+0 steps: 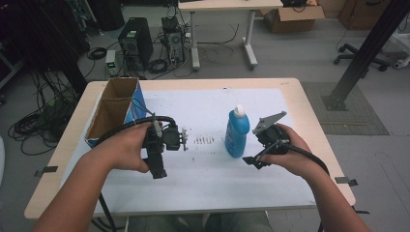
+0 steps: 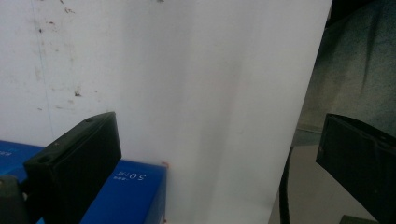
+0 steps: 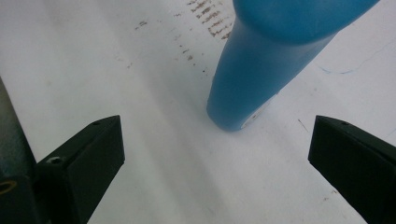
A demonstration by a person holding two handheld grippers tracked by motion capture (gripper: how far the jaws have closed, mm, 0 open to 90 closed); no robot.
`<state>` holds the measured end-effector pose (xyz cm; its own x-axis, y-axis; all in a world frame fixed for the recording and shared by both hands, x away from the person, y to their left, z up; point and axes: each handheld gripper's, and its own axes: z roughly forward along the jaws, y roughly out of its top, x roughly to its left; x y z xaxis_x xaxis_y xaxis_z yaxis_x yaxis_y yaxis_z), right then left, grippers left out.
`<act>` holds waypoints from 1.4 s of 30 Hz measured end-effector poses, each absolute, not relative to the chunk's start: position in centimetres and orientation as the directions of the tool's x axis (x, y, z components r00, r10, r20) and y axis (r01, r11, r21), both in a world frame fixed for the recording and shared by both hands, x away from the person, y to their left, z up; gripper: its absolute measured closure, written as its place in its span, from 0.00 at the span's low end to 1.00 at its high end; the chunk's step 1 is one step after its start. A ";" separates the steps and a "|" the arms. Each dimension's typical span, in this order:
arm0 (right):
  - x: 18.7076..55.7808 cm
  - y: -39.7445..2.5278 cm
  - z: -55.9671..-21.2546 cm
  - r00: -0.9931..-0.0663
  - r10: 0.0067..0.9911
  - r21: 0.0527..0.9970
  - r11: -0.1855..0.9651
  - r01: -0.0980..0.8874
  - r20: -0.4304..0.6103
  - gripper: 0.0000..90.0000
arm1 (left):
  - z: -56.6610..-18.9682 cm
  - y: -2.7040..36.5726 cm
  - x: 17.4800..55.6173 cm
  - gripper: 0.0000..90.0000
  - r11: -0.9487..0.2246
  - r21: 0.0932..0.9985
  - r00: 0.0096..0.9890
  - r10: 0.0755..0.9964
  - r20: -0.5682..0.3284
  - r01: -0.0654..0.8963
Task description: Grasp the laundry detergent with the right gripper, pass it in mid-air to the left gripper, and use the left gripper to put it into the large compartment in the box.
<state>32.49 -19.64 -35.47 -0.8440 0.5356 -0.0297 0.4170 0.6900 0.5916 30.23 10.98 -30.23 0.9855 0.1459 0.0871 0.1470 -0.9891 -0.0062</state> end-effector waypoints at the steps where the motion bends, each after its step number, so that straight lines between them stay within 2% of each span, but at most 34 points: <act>1: 32.6 -19.6 -35.6 -0.843 0.538 0.596 0.685 0.419 -0.026 0.04 | -30.2 11.0 30.2 0.00 -0.989 -0.006 0.985 0.146 0.087 0.147; 13: 33.5 -18.9 -36.9 -0.816 0.578 0.644 0.627 0.438 -0.008 0.04 | -30.3 11.0 30.2 0.00 -0.990 -0.004 0.986 0.140 0.085 0.141; 42: 34.0 -18.1 -39.7 -0.747 0.663 0.722 0.539 0.433 -0.047 0.03 | -29.8 10.5 29.6 0.00 -0.991 -0.021 0.988 0.128 0.091 0.130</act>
